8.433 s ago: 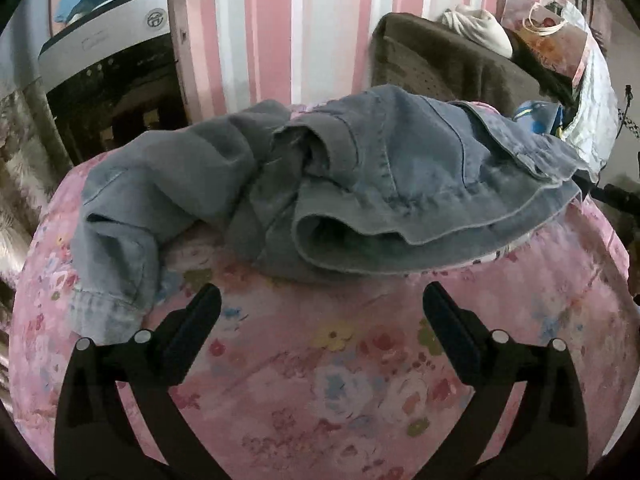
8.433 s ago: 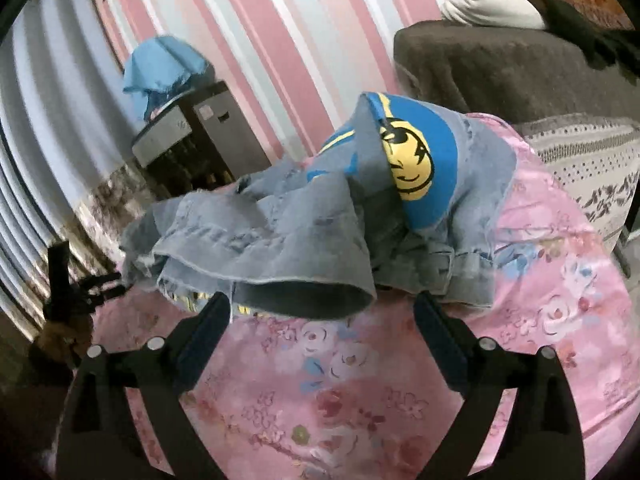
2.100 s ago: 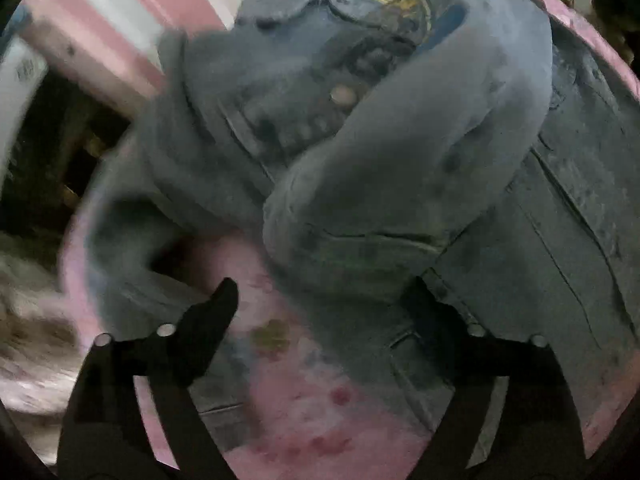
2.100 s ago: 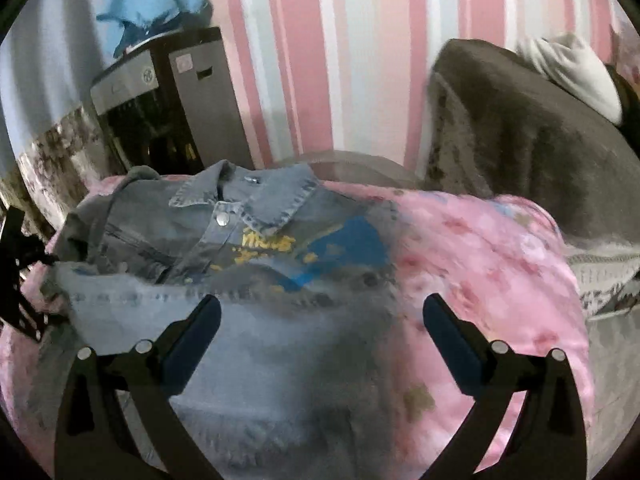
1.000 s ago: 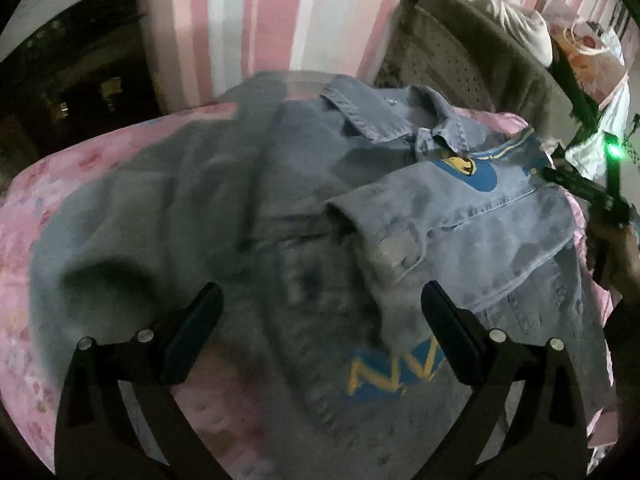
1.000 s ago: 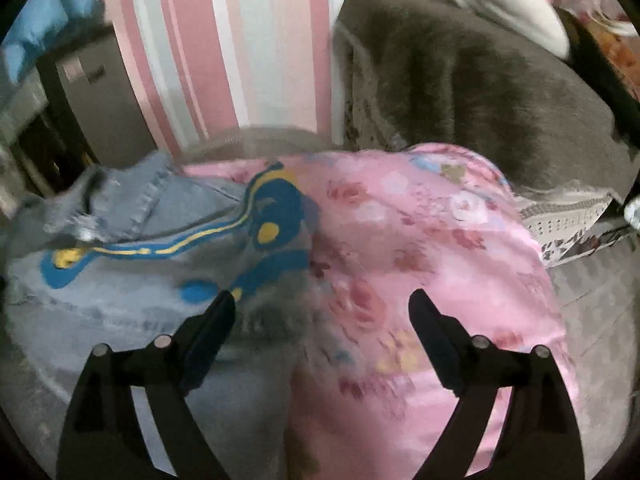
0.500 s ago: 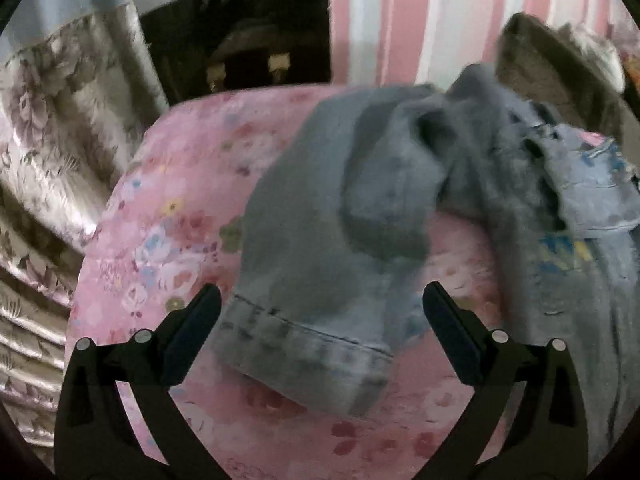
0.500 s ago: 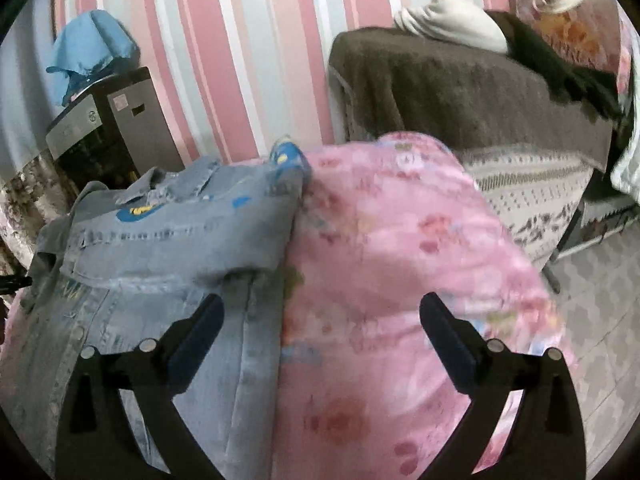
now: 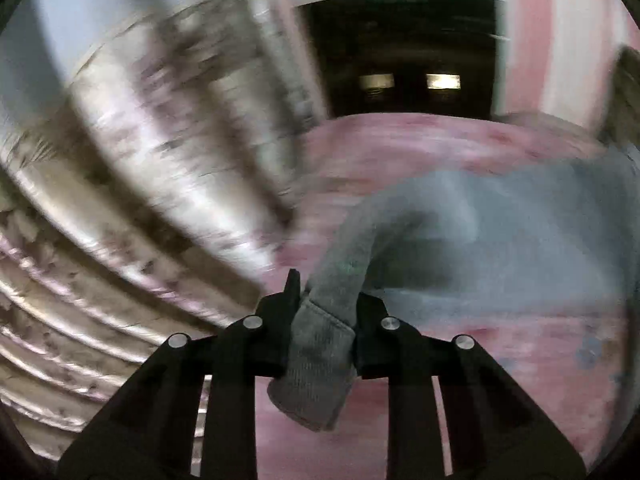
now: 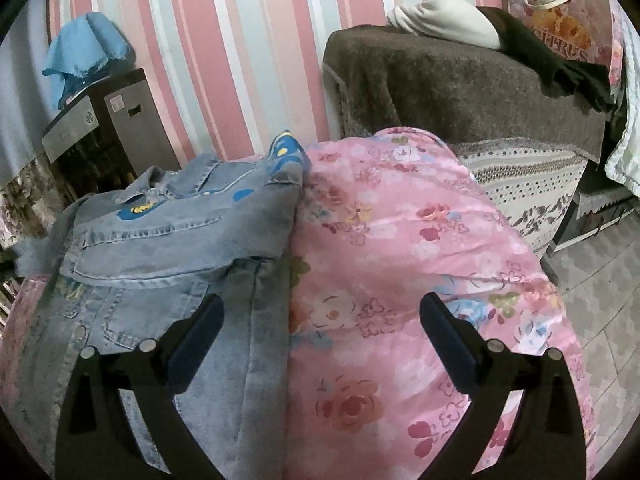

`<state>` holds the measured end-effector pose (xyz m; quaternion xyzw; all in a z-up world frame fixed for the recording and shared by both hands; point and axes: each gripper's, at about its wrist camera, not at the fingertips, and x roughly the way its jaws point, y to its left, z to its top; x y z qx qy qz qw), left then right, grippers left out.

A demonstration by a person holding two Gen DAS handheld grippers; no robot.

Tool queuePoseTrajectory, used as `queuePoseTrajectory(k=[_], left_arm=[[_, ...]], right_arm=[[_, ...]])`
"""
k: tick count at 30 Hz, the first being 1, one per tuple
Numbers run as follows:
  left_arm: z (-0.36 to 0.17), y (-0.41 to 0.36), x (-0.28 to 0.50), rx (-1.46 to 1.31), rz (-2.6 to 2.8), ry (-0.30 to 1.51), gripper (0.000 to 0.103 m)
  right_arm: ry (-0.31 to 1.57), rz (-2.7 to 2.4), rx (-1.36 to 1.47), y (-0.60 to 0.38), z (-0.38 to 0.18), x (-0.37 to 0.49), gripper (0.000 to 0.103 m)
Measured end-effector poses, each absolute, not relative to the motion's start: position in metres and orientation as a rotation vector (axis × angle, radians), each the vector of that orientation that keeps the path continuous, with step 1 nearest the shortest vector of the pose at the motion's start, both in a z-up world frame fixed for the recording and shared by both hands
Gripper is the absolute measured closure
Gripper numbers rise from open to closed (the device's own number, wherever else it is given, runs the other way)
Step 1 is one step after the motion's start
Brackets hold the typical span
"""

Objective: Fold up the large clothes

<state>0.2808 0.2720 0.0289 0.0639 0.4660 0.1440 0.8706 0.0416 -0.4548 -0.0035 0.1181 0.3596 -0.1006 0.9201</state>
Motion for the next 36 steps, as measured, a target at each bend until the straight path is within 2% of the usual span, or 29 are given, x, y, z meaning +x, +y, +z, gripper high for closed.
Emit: queuePoseTrajectory(k=[3, 10, 15, 20, 24, 36], left_arm=[[0.030, 0.288, 0.288, 0.119, 0.273, 1.010, 0.074], [0.053, 0.240, 0.262, -0.025, 0.111, 0.893, 0.076], [0.089, 0.144, 0.246, 0.032, -0.072, 0.795, 0.076], [0.103, 0.035, 0.245, 0.081, -0.248, 0.775, 0.076], [0.092, -0.051, 0.245, 0.099, -0.356, 0.779, 0.076], [0.045, -0.258, 0.229, 0.136, -0.559, 0.786, 0.091]], right_arm=[[0.744, -0.208, 0.244, -0.455, -0.005, 0.045, 0.005], [0.743, -0.203, 0.238, -0.454, -0.006, 0.047, 0.005], [0.735, -0.198, 0.251, -0.457, -0.003, 0.049, 0.005], [0.745, -0.191, 0.242, -0.460, -0.001, 0.054, 0.005], [0.737, -0.217, 0.185, -0.462, 0.006, 0.057, 0.005], [0.680, -0.260, 0.171, -0.500, 0.034, 0.054, 0.005]])
